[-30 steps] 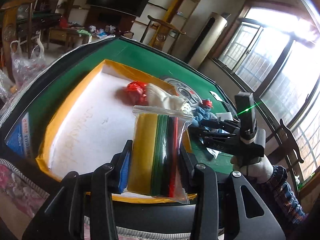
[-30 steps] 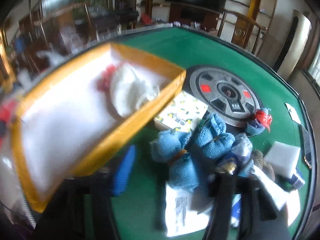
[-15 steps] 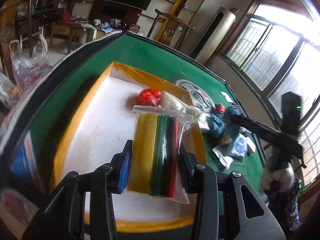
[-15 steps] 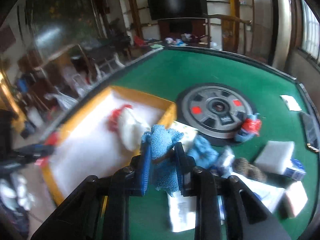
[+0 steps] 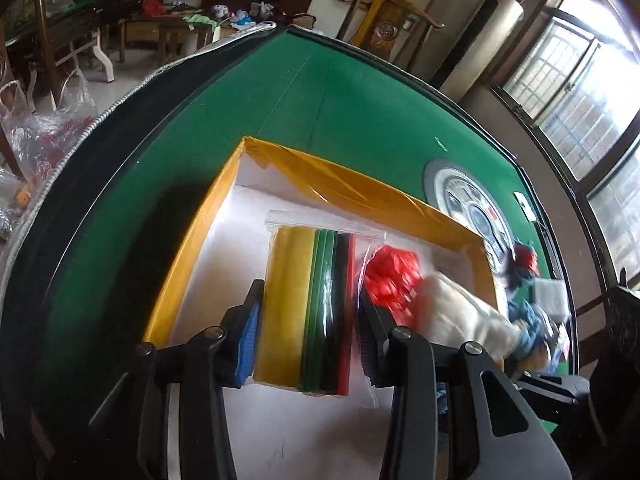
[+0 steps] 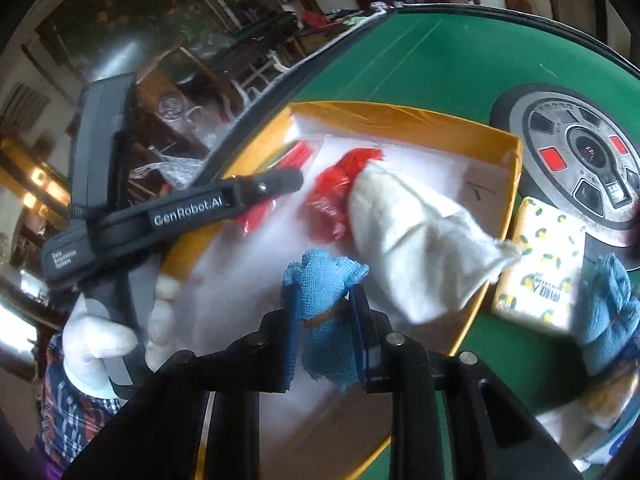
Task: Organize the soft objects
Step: 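Place the striped sponge bag in the box with the left gripper while the right places a blue towel, then open both grippers and withdraw from the box toward the pile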
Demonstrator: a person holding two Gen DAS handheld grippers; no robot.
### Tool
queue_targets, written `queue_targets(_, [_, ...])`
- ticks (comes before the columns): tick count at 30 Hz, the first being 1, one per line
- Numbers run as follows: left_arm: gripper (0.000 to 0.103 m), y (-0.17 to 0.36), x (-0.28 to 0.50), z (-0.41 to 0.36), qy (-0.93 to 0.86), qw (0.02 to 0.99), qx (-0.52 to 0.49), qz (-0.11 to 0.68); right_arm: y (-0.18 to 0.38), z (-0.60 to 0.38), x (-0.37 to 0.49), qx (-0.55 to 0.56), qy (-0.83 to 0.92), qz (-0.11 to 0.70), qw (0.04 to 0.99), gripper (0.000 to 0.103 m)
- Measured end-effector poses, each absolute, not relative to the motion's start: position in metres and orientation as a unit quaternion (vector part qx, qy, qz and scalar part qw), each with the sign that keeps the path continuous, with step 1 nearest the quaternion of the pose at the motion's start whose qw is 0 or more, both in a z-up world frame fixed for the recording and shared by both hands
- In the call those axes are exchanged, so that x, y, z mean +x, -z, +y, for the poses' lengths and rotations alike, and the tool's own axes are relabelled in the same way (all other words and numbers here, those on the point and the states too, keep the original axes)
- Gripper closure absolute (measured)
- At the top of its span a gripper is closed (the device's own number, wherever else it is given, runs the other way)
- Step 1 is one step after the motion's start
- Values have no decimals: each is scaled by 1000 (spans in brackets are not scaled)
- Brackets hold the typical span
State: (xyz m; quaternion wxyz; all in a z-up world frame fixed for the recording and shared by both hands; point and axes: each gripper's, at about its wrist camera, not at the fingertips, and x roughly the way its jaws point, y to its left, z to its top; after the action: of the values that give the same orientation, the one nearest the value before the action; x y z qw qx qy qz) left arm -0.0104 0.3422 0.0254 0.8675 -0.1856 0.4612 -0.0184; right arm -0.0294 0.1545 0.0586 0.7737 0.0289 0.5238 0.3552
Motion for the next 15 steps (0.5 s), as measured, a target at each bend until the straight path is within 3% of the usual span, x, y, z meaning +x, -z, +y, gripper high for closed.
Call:
queue_targets(12, [59, -11, -10, 351, 6, 856, -234, 462, -53, 162, 26, 28, -269, 517, 812, 82])
queue_targets(15, [58, -10, -18, 350, 0, 860, -235, 453, -52, 168, 29, 28, -274, 512, 814, 78])
